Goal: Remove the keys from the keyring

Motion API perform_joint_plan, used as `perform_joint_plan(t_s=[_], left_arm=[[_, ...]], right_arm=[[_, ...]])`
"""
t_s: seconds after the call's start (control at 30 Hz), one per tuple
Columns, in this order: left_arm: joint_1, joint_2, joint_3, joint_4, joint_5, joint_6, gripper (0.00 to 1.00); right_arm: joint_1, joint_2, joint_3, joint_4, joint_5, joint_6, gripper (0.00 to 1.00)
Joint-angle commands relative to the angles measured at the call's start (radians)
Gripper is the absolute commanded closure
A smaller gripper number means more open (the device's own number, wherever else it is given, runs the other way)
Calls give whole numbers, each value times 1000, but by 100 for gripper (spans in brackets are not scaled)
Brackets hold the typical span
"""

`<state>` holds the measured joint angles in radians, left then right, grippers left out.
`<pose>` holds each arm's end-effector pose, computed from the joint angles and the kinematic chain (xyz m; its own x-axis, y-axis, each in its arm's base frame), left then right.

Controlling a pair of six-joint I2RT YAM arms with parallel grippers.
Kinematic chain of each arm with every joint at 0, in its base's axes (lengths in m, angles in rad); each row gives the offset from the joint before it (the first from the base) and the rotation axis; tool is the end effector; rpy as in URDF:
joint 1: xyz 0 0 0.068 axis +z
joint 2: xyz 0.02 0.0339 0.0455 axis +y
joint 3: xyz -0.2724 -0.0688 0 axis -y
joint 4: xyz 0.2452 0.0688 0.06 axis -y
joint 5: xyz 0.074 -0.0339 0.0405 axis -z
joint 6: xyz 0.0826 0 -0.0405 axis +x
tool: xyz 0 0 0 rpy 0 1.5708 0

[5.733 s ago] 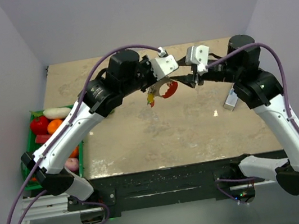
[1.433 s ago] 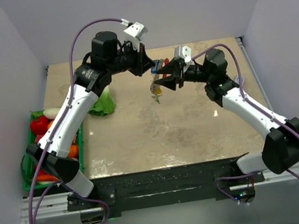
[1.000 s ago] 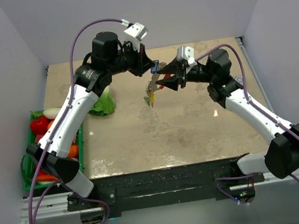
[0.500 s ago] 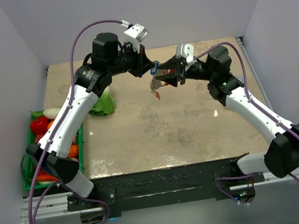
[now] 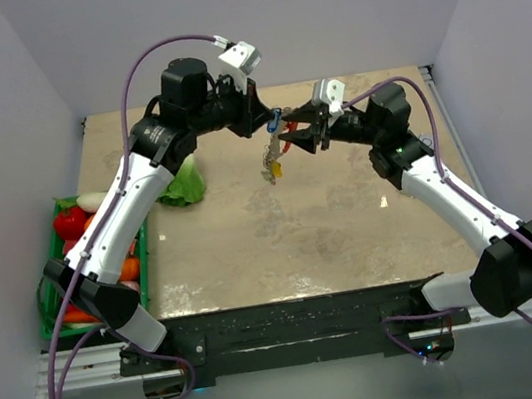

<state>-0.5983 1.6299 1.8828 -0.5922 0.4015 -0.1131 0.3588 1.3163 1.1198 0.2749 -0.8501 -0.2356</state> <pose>0.3123 -0.2519 0.4549 -0.3661 0.1239 -0.9223 0.7867 0.5706 -0.2357 0.2888 0.1746 0.3982 0.2891 -0.0561 -0.9557 -0.8902 0.3515 -0.2899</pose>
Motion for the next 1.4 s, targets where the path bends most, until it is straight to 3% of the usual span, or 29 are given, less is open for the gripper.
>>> perform_joint_plan(t_s=[0.0, 0.33, 0.7, 1.0, 1.37], left_arm=[[-3, -51, 10, 63, 33, -14, 100], [-3, -45, -2, 69, 57, -23, 100], [-3, -42, -7, 72, 72, -28, 100], [-3, -42, -4, 74, 79, -31, 100], [-1, -54, 6, 54, 40, 7, 100]], right_arm=[[-3, -19, 0, 38, 39, 5, 56], [-4, 12, 29, 78, 46, 58, 69], [-4, 12, 25, 96, 85, 71, 77], [-1, 14, 32, 72, 111, 45, 100], [-1, -8, 37, 35, 111, 12, 100]])
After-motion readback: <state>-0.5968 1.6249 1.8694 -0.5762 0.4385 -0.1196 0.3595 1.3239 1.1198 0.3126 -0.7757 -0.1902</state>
